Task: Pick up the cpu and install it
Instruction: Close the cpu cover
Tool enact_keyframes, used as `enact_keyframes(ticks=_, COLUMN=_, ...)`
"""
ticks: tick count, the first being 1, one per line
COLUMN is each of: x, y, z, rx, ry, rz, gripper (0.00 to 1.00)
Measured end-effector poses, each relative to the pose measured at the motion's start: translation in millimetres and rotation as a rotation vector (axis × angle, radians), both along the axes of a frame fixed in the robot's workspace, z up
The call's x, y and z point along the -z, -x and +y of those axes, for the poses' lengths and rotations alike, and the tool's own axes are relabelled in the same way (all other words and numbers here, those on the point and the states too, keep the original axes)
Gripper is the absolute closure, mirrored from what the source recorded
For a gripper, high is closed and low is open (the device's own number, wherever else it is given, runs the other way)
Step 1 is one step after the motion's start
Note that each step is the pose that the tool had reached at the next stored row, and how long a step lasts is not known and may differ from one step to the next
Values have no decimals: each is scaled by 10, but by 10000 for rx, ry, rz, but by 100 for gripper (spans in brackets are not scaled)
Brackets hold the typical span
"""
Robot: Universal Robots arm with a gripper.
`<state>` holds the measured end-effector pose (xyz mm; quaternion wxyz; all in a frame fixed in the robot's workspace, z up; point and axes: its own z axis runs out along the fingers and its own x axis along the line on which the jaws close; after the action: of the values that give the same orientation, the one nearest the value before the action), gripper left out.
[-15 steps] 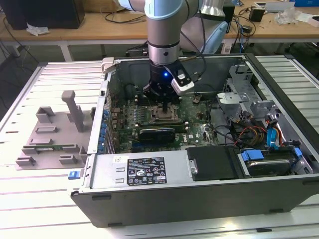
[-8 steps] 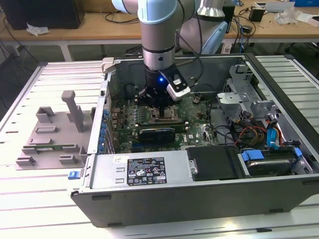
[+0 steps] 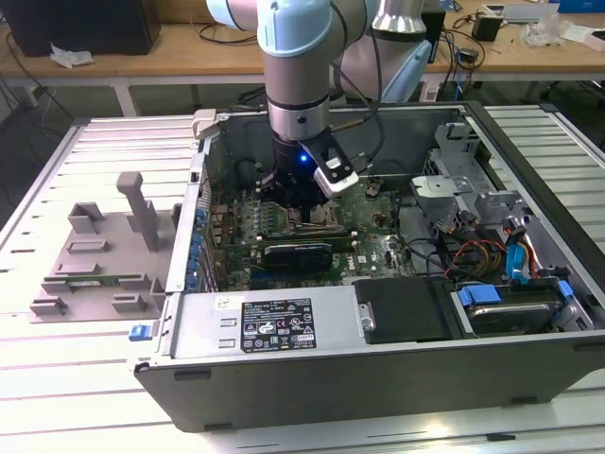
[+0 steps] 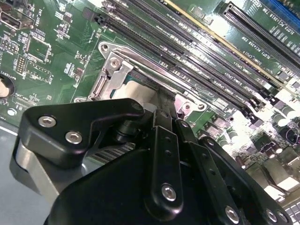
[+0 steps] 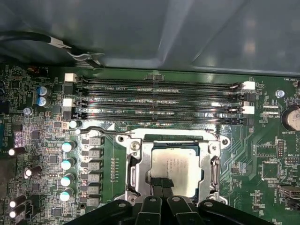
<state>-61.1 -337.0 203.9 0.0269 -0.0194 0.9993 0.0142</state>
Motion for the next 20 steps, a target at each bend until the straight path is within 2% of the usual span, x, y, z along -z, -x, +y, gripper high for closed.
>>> enact_keyframes(ticks=5, x=-10, y=-1, z=0, rx=-1, ry=-5, rz=-4, gripper=89)
enact_keyframes(ticks=10, x=-54, y=-1, z=2, rx=-2, ry=2, rz=0, gripper=89)
enact_keyframes(ticks=14, x=-44, y=-3, z=81, rx=-54, ry=-1, rz=-1, gripper=89)
enact_keyframes(ticks=20, x=16, y=-54, z=101, rx=-600, ry=26, rz=11, gripper=89)
